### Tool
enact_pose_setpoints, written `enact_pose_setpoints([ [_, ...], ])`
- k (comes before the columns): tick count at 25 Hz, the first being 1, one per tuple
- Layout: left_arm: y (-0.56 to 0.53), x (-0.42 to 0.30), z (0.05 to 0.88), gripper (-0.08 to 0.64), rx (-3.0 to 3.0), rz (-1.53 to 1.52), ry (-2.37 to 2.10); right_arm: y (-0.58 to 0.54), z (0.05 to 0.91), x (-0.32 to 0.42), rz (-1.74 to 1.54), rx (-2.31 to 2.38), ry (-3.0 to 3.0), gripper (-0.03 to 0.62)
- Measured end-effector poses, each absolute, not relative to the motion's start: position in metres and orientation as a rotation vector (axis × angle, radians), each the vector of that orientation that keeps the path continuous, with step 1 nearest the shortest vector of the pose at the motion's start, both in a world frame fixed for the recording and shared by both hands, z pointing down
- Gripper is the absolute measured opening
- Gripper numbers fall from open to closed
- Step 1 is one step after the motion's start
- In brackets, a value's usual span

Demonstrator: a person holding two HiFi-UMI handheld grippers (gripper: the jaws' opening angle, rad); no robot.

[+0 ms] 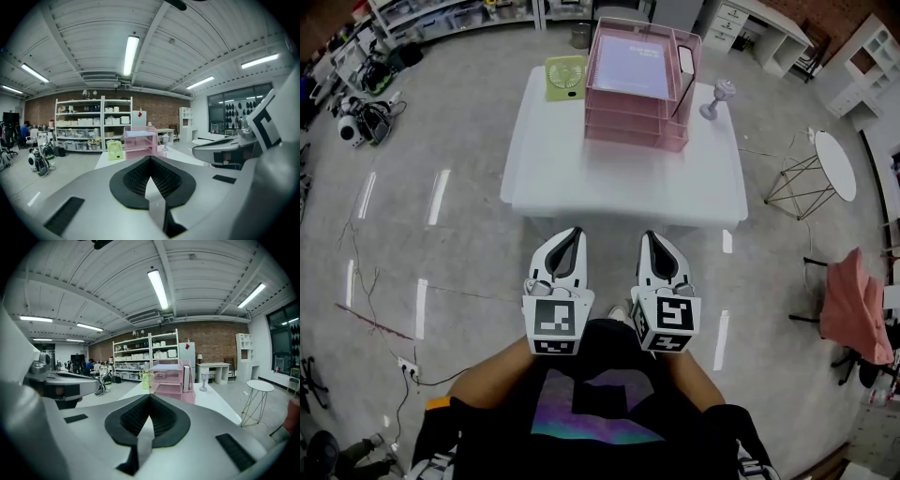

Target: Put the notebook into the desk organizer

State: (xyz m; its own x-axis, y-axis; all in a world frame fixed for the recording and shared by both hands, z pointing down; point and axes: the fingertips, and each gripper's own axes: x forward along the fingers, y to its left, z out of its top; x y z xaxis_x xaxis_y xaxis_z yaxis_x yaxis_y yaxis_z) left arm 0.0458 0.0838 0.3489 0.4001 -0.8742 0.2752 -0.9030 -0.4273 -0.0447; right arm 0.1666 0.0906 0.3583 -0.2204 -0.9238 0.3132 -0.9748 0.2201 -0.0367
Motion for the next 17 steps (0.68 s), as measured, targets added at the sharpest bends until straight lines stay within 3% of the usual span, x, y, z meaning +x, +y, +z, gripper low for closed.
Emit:
enact_pose_setpoints([
  [17,0.0846,0.0497,0.3481,0.009,2.571,0.416,-1.590,0.0947,0.3585,0.1642,0.355,1.814,-2.269,0.015],
])
